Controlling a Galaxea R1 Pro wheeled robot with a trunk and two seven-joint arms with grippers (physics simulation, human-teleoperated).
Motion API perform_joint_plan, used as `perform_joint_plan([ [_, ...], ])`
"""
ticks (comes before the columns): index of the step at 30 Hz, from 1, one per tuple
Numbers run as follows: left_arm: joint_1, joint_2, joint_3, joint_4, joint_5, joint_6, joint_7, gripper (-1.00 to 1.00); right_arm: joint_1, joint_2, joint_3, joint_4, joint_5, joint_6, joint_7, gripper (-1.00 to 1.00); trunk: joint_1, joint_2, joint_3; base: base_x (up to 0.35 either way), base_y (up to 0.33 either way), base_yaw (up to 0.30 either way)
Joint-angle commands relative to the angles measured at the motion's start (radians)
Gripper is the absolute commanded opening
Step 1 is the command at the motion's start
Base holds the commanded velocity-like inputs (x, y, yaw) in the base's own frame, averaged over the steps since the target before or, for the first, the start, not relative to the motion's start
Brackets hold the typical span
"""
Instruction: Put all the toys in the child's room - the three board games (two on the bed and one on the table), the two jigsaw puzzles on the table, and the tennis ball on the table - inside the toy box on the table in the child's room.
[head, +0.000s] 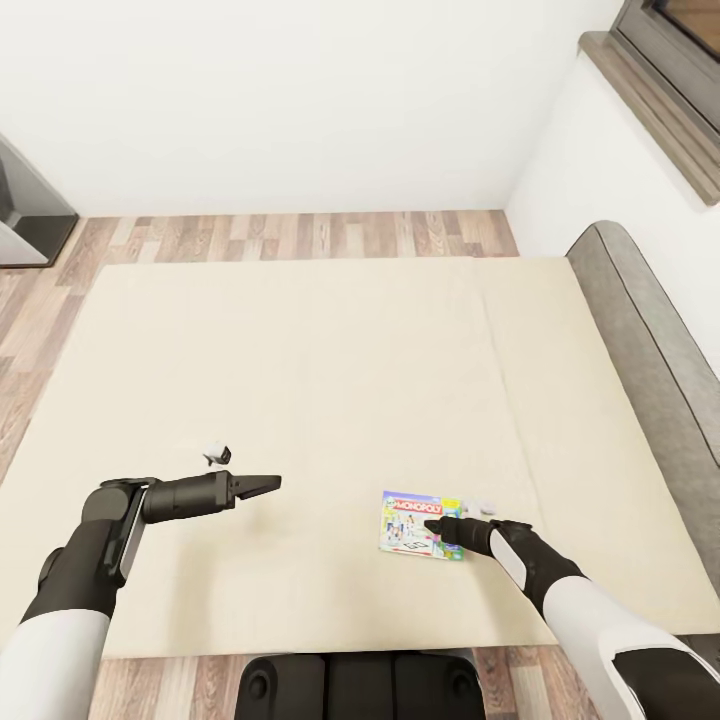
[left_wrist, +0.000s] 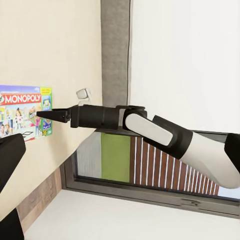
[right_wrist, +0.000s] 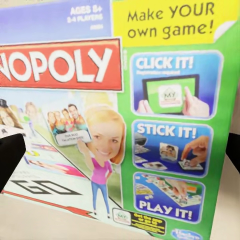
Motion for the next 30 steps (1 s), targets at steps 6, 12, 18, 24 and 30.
perform_joint_plan([
  [6, -0.001, 0.0, 0.001, -0.001, -0.008, 0.01, -0.008, 1.0, 0.0, -0.002, 0.009, -0.001, -0.022, 0.006, 0.002, 1.0, 0.001, -0.001, -0.001, 0.0, -0.001, 0.0],
  [12, -0.001, 0.0, 0.001, -0.001, -0.008, 0.01, -0.008, 1.0, 0.0, -0.008, 0.007, -0.003, -0.024, 0.009, -0.005, 1.0, 0.001, -0.001, -0.001, 0.0, 0.0, 0.0],
  [18, -0.001, 0.0, 0.001, -0.001, -0.008, 0.01, -0.008, 1.0, 0.0, -0.01, 0.005, -0.002, -0.025, 0.012, -0.01, 1.0, 0.001, -0.001, -0.001, 0.0, 0.0, 0.0],
  [24, -0.001, 0.0, 0.001, -0.001, -0.008, 0.01, -0.008, 1.0, 0.0, -0.01, 0.005, -0.001, -0.025, 0.016, -0.019, 1.0, 0.001, -0.001, -0.001, 0.0, 0.0, 0.0],
  [30, -0.001, 0.0, 0.001, -0.001, -0.008, 0.01, -0.008, 1.0, 0.0, -0.007, 0.006, -0.001, -0.025, 0.017, -0.057, 1.0, 0.001, -0.001, -0.001, 0.0, 0.0, 0.0],
])
